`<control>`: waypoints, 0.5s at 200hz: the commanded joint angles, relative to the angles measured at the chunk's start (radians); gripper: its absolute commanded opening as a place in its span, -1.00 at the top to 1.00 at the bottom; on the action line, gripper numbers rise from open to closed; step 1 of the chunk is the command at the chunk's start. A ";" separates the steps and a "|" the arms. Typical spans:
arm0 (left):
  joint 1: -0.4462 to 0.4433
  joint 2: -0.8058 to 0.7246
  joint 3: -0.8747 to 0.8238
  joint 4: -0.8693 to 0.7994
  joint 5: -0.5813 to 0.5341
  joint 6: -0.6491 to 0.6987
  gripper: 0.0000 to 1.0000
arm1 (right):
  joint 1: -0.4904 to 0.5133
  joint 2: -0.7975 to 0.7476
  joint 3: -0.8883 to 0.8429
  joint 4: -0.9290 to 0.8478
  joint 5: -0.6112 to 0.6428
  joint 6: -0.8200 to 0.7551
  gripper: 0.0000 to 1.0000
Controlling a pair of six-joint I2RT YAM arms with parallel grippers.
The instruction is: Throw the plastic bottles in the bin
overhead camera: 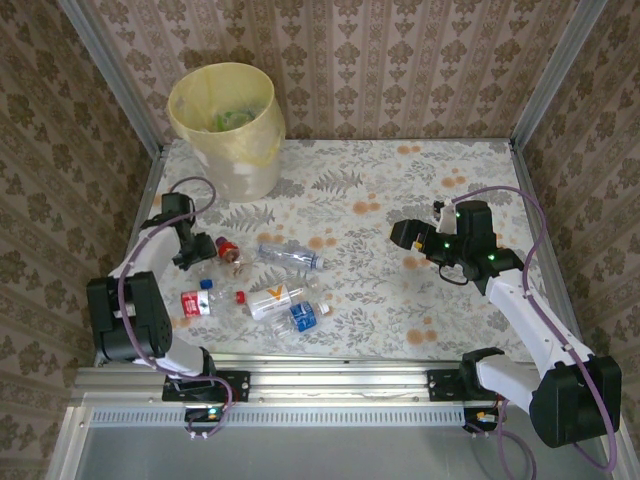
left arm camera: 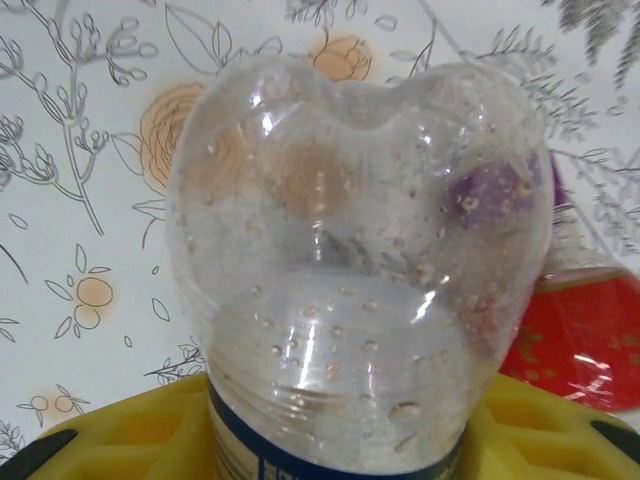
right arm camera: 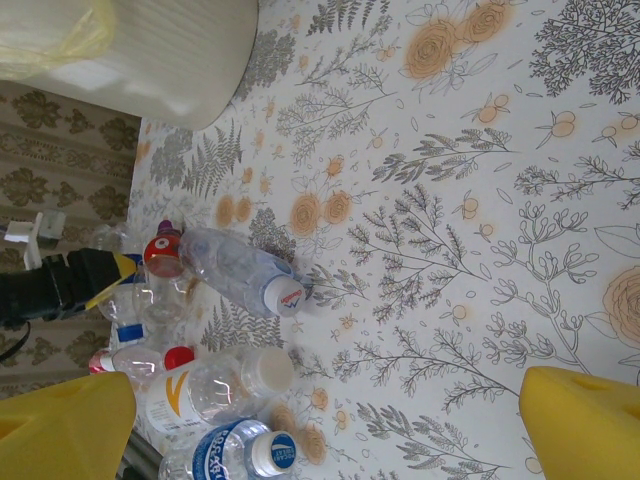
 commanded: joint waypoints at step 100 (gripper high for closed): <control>-0.009 -0.339 0.077 0.031 0.088 0.021 0.22 | -0.006 -0.016 0.001 0.002 -0.013 -0.012 -1.00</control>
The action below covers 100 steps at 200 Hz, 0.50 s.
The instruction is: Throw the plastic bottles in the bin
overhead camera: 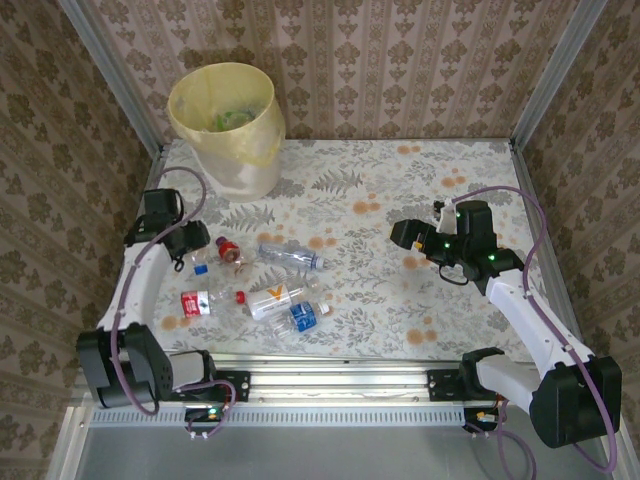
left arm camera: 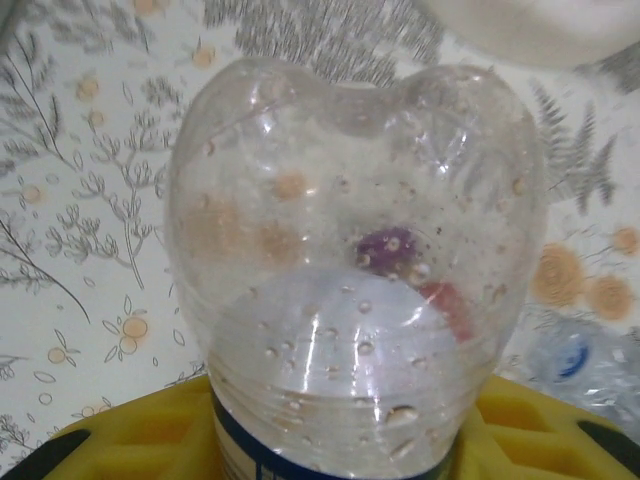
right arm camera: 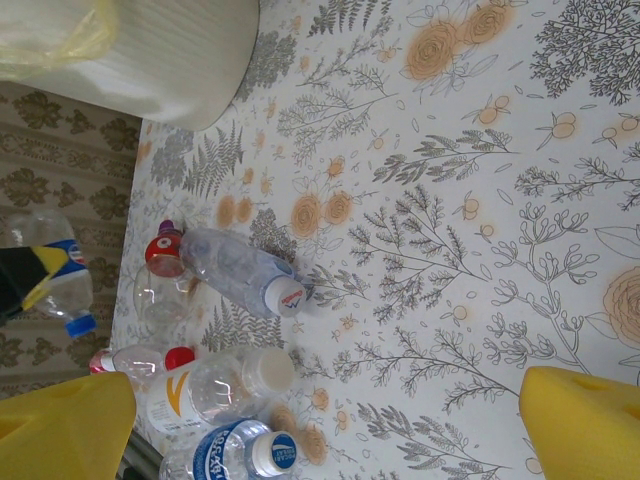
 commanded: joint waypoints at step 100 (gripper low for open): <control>-0.074 -0.202 0.230 0.303 0.278 -0.094 0.26 | -0.006 -0.020 -0.003 0.004 -0.009 -0.009 -1.00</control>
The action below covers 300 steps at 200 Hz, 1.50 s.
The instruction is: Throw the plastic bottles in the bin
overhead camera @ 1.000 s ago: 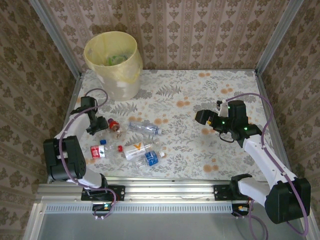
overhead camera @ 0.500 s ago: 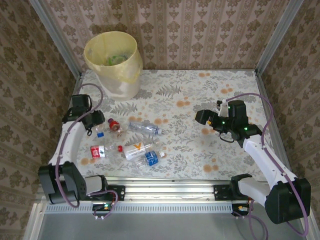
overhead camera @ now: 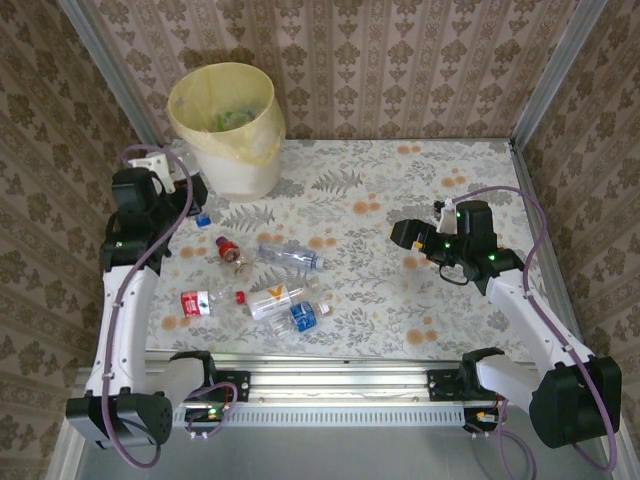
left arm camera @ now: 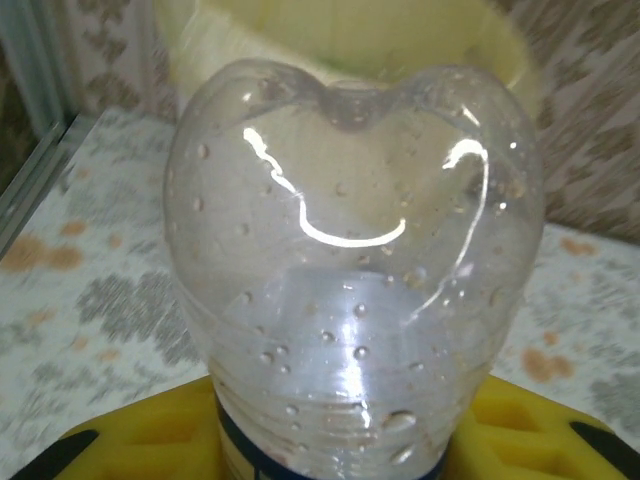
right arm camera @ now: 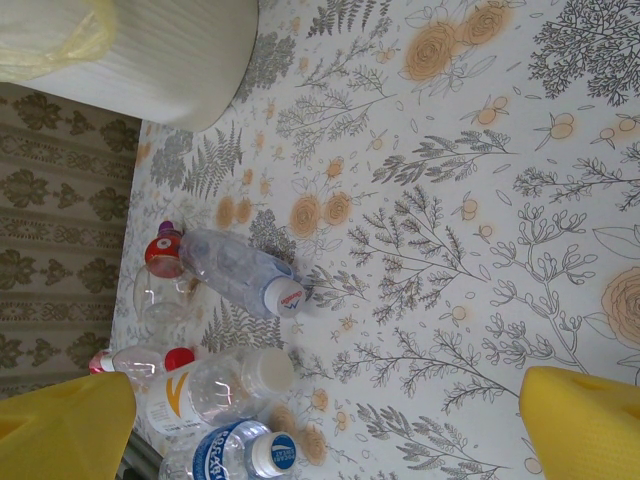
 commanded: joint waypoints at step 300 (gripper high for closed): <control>-0.210 0.055 0.132 0.817 -0.083 0.086 0.28 | -0.004 -0.035 -0.006 -0.004 -0.013 -0.015 -1.00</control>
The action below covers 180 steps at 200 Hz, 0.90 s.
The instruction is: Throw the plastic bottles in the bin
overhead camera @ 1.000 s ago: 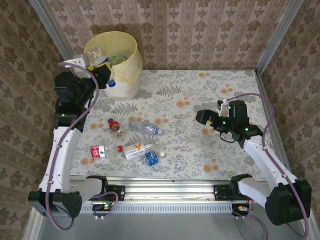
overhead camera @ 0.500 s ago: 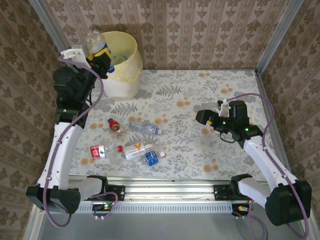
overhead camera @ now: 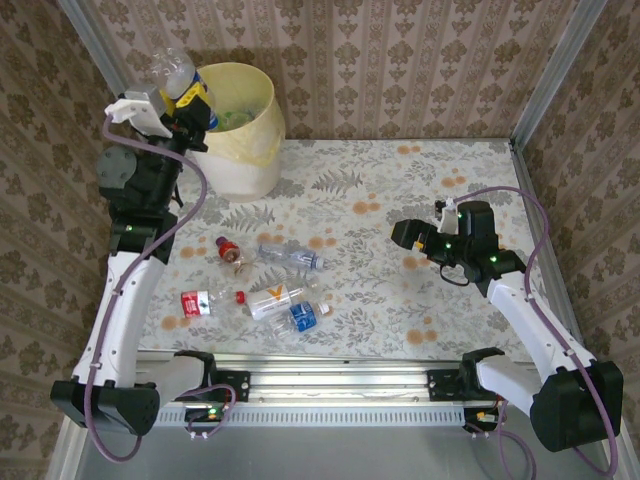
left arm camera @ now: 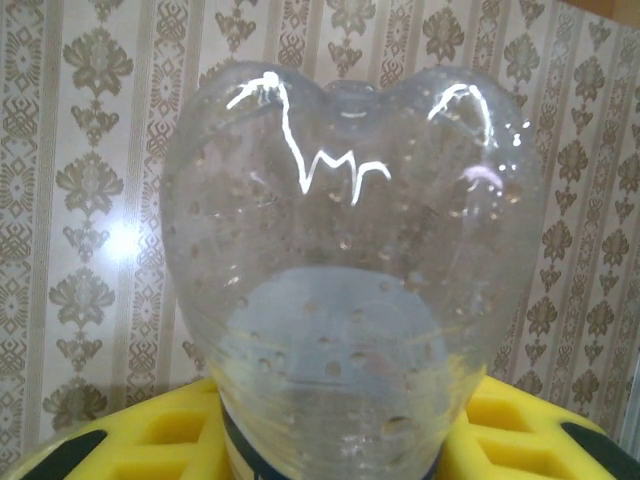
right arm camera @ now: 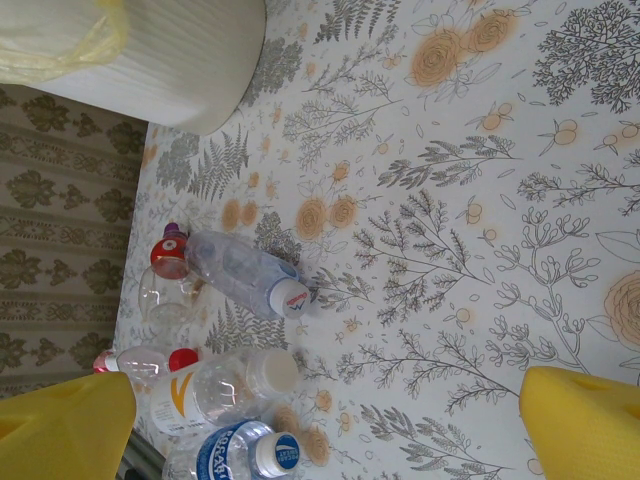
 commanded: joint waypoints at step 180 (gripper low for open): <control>-0.013 -0.010 -0.074 0.324 -0.050 0.073 0.27 | -0.004 -0.013 -0.011 -0.004 -0.008 -0.018 -1.00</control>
